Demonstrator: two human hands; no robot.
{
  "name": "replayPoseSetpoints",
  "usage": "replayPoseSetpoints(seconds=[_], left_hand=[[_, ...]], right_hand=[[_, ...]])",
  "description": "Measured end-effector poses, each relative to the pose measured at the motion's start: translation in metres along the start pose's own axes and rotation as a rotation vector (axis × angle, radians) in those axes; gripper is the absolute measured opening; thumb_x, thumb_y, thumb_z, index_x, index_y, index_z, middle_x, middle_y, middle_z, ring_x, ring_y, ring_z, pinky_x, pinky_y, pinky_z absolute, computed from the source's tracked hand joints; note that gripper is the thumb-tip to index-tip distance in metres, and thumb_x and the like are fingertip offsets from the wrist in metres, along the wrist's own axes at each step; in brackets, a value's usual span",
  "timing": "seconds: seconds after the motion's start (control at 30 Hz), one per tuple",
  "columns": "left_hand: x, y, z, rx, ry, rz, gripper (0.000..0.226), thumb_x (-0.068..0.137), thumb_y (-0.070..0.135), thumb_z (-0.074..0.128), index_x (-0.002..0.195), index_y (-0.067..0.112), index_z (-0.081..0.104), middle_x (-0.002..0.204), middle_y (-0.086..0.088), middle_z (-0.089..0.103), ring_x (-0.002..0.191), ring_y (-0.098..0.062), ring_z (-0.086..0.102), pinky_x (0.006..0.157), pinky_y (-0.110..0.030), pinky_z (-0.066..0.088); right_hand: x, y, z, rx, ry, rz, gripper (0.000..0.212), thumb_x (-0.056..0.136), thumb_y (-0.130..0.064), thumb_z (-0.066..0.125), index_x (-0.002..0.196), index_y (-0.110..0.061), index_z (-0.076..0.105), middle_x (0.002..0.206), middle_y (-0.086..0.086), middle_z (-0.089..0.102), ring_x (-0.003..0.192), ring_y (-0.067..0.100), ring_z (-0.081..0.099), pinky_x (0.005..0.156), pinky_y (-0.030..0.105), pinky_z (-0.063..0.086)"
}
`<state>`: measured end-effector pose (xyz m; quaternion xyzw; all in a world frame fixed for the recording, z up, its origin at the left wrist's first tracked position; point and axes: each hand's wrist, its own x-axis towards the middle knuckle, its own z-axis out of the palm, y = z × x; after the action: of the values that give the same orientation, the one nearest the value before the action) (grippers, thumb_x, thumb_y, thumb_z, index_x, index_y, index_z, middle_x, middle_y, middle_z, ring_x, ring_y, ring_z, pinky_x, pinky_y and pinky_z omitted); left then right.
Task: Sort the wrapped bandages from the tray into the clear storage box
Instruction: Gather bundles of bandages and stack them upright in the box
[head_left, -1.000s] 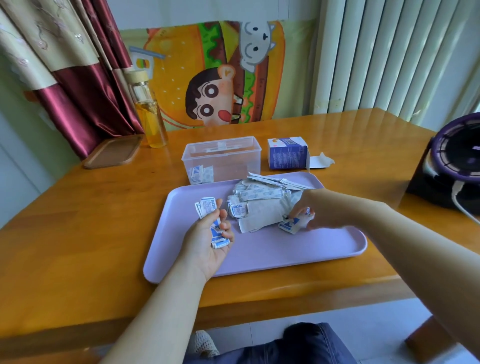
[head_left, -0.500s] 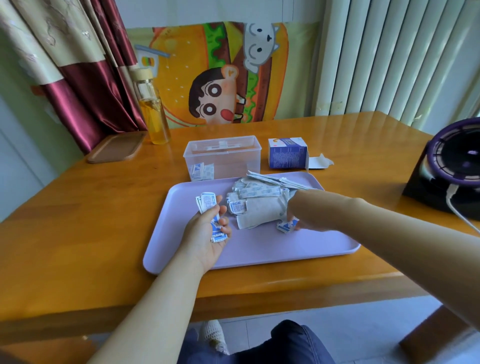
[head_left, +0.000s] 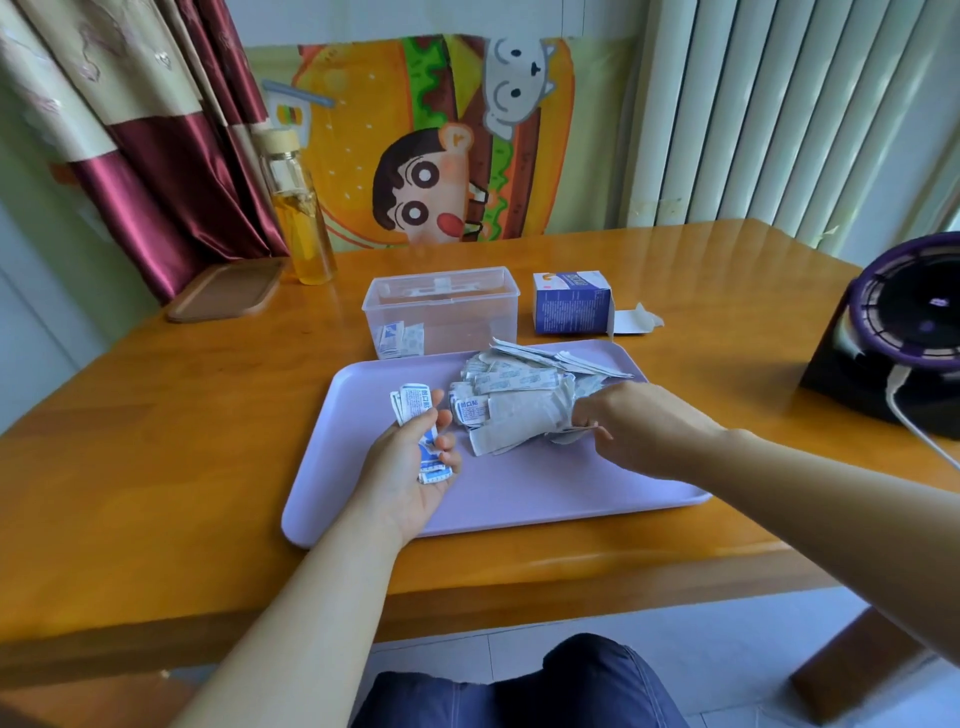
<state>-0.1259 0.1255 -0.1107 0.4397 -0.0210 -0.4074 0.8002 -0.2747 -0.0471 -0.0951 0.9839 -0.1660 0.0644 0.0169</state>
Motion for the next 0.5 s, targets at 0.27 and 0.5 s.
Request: replayPoseSetpoints(seconds=[0.27, 0.5], left_hand=[[-0.003, -0.001, 0.006, 0.140, -0.087, -0.148, 0.016, 0.095, 0.018, 0.050, 0.097, 0.010, 0.064, 0.071, -0.003, 0.052, 0.042, -0.003, 0.036, 0.038, -0.013, 0.034], [-0.020, -0.004, 0.021, 0.259, -0.220, -0.243, 0.016, 0.088, 0.028, 0.059, 0.085, 0.015, 0.068, 0.069, -0.005, 0.062, 0.054, -0.006, 0.037, 0.041, -0.011, 0.030]], right_hand=[[-0.009, -0.022, -0.018, 0.248, 0.362, -0.344, 0.017, 0.079, -0.002, 0.065, 0.093, -0.011, 0.070, 0.090, 0.001, 0.067, 0.078, 0.017, 0.061, 0.065, 0.027, 0.050], [0.006, -0.038, 0.001, 0.160, 0.691, -0.509, 0.016, 0.084, -0.001, 0.056, 0.087, -0.005, 0.071, 0.093, 0.010, 0.067, 0.083, 0.027, 0.063, 0.069, 0.035, 0.051]])
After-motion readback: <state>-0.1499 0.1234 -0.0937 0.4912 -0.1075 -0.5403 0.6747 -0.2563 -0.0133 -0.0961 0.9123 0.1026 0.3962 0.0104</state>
